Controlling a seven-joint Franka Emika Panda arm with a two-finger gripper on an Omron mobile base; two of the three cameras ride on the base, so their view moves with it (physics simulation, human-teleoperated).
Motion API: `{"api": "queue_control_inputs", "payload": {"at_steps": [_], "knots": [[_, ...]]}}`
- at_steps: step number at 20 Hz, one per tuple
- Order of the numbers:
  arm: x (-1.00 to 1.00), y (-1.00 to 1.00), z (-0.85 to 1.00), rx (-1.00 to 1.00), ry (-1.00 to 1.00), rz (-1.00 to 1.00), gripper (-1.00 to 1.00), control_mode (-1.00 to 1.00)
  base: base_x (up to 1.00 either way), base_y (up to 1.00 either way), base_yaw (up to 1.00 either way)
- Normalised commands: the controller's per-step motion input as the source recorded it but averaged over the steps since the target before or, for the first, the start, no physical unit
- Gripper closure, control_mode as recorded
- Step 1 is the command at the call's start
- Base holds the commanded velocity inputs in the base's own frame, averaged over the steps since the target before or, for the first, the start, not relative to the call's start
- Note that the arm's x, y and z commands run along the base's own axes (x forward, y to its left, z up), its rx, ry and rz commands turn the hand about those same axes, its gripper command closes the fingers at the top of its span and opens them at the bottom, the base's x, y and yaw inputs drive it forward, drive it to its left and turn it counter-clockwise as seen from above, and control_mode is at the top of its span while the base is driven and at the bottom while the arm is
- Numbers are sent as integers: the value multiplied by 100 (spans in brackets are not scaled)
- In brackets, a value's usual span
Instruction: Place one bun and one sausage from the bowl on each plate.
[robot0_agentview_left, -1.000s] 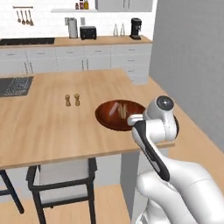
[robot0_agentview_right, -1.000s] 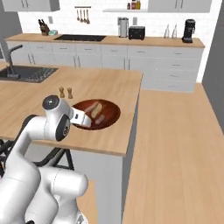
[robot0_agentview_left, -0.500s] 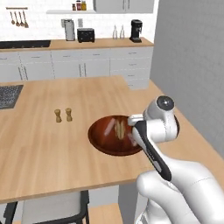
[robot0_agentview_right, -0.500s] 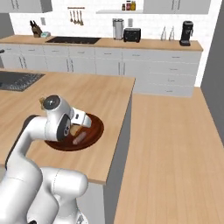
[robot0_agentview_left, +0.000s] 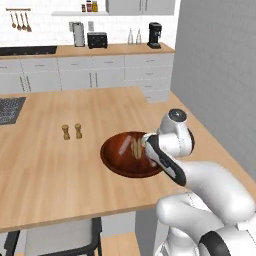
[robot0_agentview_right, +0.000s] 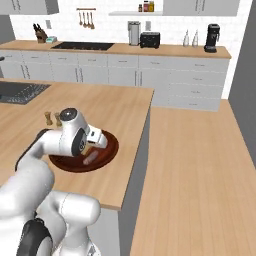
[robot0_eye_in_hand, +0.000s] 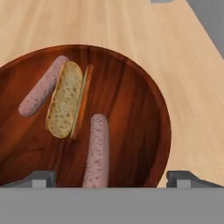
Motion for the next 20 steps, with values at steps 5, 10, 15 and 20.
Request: {"api": "queue_control_inputs", "payload": {"at_steps": [5, 10, 15, 20], "knots": [[56, 43, -72, -1, 45, 5, -100, -100, 0, 0, 0], [-2, 0, -44, 0, 16, 1, -100, -100, 0, 0, 0], [-58, 0, -34, 0, 2, 0, -100, -100, 0, 0, 0], [-18, -9, -32, -4, 0, 0, -100, -100, 0, 0, 0]]}}
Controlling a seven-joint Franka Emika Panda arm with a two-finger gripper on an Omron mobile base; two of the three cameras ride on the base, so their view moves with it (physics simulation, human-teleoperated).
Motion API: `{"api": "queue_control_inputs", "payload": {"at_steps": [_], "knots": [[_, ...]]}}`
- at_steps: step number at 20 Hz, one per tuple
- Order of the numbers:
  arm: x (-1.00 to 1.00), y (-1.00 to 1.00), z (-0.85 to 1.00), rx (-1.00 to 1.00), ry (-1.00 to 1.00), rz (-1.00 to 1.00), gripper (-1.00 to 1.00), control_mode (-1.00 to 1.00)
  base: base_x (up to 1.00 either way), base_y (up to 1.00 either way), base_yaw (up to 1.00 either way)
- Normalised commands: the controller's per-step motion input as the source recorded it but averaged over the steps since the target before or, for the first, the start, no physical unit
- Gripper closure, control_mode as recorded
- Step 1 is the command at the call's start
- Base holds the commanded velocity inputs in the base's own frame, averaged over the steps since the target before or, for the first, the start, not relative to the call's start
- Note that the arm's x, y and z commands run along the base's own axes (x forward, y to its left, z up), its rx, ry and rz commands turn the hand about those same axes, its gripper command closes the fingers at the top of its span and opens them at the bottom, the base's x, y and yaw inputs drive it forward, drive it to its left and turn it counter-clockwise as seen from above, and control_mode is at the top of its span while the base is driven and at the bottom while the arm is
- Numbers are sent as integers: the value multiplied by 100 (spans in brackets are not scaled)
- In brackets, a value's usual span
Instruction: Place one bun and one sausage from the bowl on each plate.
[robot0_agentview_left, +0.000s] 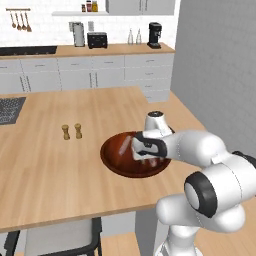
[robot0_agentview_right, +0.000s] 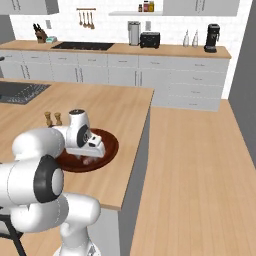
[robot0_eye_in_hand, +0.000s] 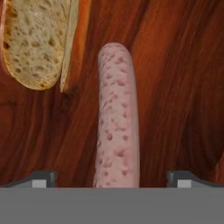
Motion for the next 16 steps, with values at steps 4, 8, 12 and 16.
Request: {"api": "queue_control_inputs", "payload": {"at_steps": [4, 8, 12, 16], "knots": [[21, 0, -13, -7, 0, 2, -100, -100, 0, 0, 0], [0, -2, 0, 0, 0, 0, -100, -100, 0, 0, 0], [0, -3, 0, 0, 0, 0, 100, -100, 0, 0, 0], [0, 0, 0, 0, 0, 0, 100, -100, 0, 0, 0]]}}
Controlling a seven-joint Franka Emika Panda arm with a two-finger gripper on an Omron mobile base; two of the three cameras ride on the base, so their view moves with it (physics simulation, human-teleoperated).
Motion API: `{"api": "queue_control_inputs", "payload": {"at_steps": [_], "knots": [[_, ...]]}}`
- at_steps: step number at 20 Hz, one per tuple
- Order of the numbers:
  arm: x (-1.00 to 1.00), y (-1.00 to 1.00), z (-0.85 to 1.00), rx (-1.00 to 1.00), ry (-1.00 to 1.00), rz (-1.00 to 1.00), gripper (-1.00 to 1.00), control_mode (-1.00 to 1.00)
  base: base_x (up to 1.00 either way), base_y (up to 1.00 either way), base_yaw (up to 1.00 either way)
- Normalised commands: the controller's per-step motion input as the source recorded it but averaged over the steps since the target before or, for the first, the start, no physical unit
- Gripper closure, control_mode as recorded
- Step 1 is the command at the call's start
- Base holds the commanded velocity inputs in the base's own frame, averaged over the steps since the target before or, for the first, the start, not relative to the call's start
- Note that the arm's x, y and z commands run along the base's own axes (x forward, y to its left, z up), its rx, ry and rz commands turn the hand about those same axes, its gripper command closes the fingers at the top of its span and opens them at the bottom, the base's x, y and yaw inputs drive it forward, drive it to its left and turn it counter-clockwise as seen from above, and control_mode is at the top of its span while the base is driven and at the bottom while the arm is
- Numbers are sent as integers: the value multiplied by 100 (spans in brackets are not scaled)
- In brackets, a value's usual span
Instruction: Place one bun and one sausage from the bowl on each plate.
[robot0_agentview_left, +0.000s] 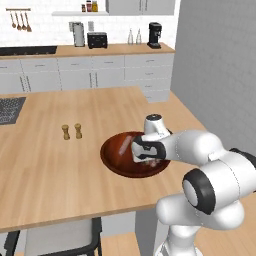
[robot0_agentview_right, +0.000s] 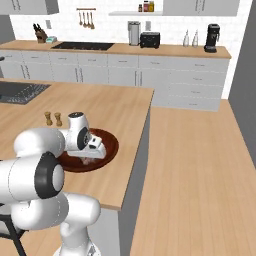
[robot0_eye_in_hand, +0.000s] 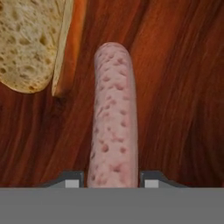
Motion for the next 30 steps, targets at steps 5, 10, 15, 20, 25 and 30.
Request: {"api": "queue_control_inputs", "payload": {"at_steps": [5, 10, 15, 20, 25, 30], "knots": [[-26, 0, 30, -1, -4, 0, 100, -100, 0, 0, 0], [-94, 0, 100, 3, -30, 0, 100, -100, 0, 0, 0], [-100, 0, 100, 8, -38, 0, 100, -100, 0, 0, 0], [-93, -29, 59, 16, -13, -2, 100, -100, 0, 0, 0], [-9, -2, -1, 0, 0, -1, 100, -100, 0, 0, 0], [-1, 0, 0, 0, 0, 0, 100, 100, -44, 5, 0]]}}
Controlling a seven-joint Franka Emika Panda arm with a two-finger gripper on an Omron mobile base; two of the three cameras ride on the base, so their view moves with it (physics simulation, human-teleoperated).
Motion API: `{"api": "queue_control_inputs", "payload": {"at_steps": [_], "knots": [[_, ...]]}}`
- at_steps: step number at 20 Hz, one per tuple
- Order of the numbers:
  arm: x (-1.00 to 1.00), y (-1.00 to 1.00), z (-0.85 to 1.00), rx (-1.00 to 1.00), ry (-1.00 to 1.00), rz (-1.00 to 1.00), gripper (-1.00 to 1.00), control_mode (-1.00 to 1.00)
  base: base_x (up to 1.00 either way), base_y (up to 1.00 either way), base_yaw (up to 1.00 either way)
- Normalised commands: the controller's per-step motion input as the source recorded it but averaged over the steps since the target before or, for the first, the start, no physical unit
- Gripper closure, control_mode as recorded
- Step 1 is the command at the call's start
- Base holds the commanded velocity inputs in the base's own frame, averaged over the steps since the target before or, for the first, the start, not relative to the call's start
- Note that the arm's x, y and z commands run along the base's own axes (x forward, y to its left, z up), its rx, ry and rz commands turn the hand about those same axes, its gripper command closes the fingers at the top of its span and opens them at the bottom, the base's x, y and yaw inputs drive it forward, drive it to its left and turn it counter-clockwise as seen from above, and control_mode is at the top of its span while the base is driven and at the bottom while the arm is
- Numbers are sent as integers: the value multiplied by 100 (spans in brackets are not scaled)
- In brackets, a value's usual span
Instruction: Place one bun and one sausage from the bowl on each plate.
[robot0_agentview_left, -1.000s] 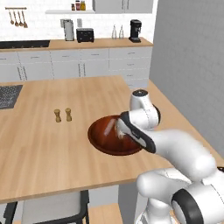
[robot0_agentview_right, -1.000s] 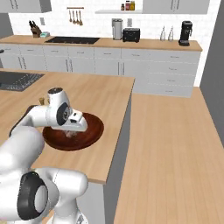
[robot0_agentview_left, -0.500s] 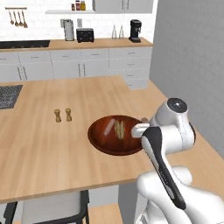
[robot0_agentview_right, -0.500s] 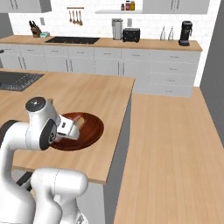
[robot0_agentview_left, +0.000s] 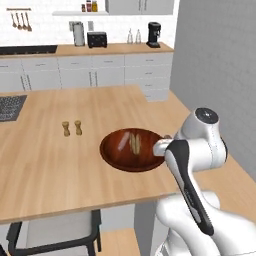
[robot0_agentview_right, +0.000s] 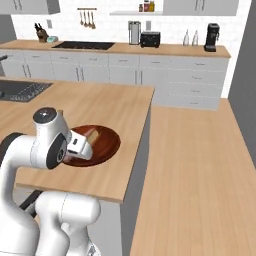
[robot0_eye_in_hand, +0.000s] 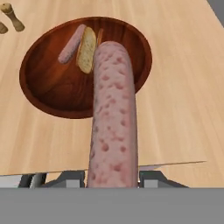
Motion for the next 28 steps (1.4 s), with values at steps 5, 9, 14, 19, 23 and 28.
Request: {"api": "queue_control_inputs", "payload": {"at_steps": [5, 9, 14, 19, 23, 28], "knots": [[0, 0, 0, 0, 0, 0, 100, 100, -100, 47, -5], [0, 0, 0, 0, 0, 0, 100, 100, -76, 99, -6], [0, 0, 0, 0, 0, 0, 100, 100, -8, 100, 0], [0, 0, 0, 0, 0, 0, 100, 100, 0, 100, -2], [0, 0, 0, 0, 0, 0, 100, 100, 1, 100, -15], [0, 0, 0, 0, 0, 0, 100, 100, 0, 100, -11]]}}
